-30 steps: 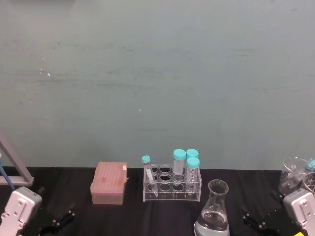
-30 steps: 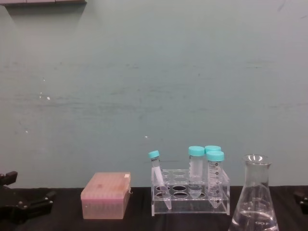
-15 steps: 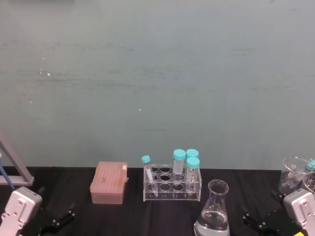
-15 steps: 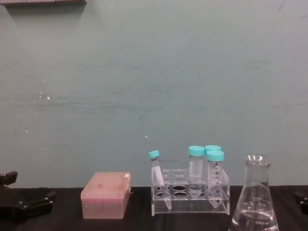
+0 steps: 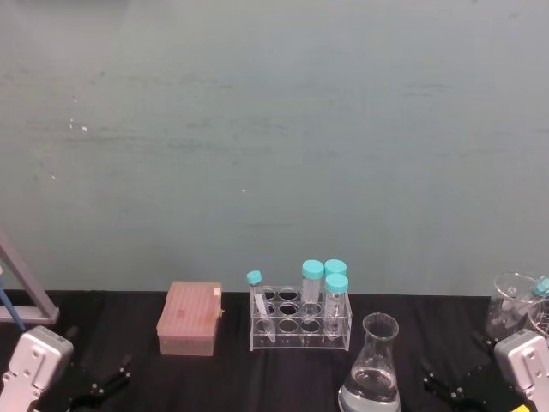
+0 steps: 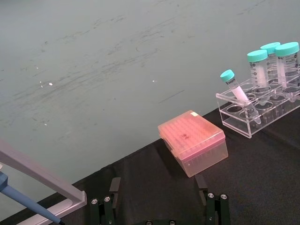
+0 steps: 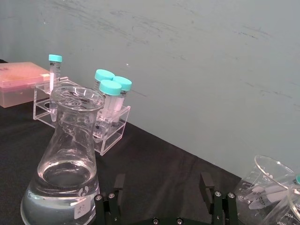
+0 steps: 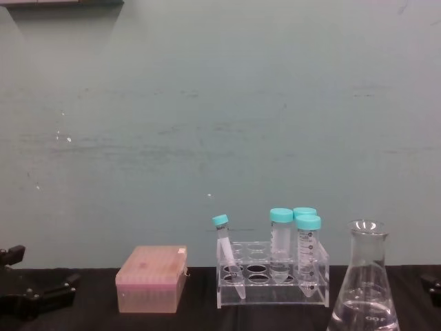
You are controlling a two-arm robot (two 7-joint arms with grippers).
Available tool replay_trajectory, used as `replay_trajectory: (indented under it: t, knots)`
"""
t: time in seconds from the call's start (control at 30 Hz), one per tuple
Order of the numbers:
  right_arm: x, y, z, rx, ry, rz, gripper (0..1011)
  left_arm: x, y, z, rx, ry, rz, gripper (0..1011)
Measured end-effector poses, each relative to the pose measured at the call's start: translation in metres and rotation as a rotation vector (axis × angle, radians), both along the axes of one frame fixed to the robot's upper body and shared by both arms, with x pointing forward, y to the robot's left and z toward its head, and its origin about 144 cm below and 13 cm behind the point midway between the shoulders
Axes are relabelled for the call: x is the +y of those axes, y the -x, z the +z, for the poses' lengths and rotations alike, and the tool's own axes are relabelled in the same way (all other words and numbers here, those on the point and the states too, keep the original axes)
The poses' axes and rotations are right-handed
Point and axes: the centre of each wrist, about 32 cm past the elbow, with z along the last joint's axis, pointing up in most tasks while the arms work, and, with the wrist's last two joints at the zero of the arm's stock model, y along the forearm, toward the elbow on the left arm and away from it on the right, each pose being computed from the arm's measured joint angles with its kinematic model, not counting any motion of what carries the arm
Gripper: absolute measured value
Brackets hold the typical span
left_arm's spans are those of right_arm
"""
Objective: Pick up the beaker with the right gripper, shake it three times, and then put it down.
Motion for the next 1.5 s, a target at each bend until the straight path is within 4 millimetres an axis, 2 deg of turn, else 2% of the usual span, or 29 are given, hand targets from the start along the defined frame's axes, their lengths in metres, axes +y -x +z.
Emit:
replay_trajectory:
  t: [0.87, 1.07, 1.2, 1.37, 1.5]
  knots:
    - [-0.001, -0.003, 0.004, -0.030, -0.032, -0.012, 1000, 0.000, 0.000, 0.000, 0.000, 0.000, 0.000, 1000]
    - [-0.001, -0.018, 0.032, -0.158, -0.157, 0.018, 1000, 0.000, 0.000, 0.000, 0.000, 0.000, 0.000, 1000]
    - [0.004, -0.023, 0.056, -0.231, -0.252, 0.115, 1000, 0.000, 0.000, 0.000, 0.000, 0.000, 0.000, 1000]
    - [0.011, -0.019, 0.068, -0.245, -0.326, 0.217, 1000, 0.000, 0.000, 0.000, 0.000, 0.000, 0.000, 1000]
    - [0.015, -0.013, 0.069, -0.194, -0.361, 0.278, 1000, 0.000, 0.000, 0.000, 0.000, 0.000, 0.000, 1000]
